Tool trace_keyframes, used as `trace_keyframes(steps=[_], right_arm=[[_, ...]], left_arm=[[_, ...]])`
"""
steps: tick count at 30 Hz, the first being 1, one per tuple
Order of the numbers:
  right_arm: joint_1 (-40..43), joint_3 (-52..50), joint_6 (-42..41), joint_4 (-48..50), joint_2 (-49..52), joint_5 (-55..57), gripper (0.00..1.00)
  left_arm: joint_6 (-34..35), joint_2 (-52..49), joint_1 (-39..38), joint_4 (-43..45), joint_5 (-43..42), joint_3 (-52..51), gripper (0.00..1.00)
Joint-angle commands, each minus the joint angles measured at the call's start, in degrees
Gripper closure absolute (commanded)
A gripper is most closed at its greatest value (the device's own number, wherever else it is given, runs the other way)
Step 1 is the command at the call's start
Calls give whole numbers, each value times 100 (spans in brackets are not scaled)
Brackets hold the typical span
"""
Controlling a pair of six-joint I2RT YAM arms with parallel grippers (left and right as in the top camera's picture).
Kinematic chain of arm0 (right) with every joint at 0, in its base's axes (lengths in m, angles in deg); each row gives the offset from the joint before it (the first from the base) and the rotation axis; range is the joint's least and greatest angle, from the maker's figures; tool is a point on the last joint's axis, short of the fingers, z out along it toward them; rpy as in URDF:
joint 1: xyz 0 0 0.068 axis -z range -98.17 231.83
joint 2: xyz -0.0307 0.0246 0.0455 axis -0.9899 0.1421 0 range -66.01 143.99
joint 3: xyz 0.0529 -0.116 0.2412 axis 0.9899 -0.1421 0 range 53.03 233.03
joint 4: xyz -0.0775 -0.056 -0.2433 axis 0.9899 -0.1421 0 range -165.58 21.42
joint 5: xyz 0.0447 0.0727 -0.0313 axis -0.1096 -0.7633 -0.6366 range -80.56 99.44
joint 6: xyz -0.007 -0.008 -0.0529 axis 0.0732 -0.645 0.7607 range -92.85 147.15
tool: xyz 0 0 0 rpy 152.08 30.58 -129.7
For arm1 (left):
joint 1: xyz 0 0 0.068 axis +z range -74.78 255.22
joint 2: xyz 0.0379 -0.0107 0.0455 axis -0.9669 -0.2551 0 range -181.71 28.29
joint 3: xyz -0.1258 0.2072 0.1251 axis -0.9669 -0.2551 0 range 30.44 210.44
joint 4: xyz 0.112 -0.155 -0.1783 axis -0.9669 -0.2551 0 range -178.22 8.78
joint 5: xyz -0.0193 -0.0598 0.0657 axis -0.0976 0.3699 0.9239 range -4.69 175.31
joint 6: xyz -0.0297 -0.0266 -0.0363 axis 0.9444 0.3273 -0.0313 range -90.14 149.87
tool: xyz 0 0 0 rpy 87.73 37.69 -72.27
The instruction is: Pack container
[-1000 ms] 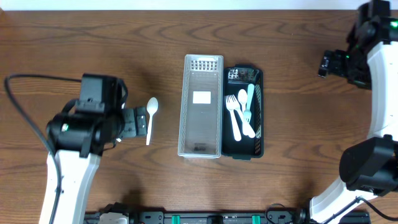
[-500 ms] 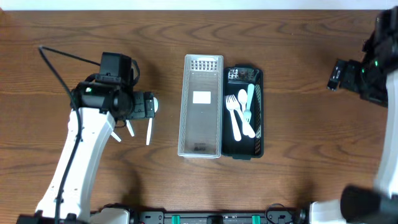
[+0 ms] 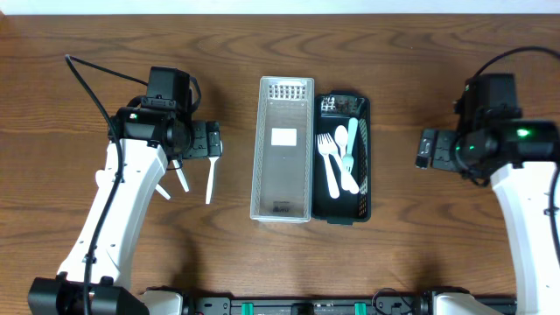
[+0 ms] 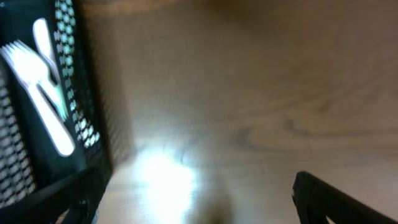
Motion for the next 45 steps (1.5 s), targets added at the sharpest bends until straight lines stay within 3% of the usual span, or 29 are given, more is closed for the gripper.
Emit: trace_keyframes(steps=[1, 6, 18, 31, 45], right_arm=[[11, -605, 37, 511, -42, 11, 1], [203, -1027, 63, 1207, 153, 11, 1], [461, -1029, 101, 1252, 238, -120, 1], [461, -1032, 101, 1241, 240, -142, 1], [461, -1032, 101, 1246, 240, -140, 1]], left_arm=[[31, -35, -2, -4, 63, 52, 2], [31, -107, -2, 13, 63, 52, 2], [28, -269, -2, 105, 66, 39, 2], [-37, -1665, -2, 271, 66, 31, 2], [-37, -2535, -2, 400, 66, 31, 1]])
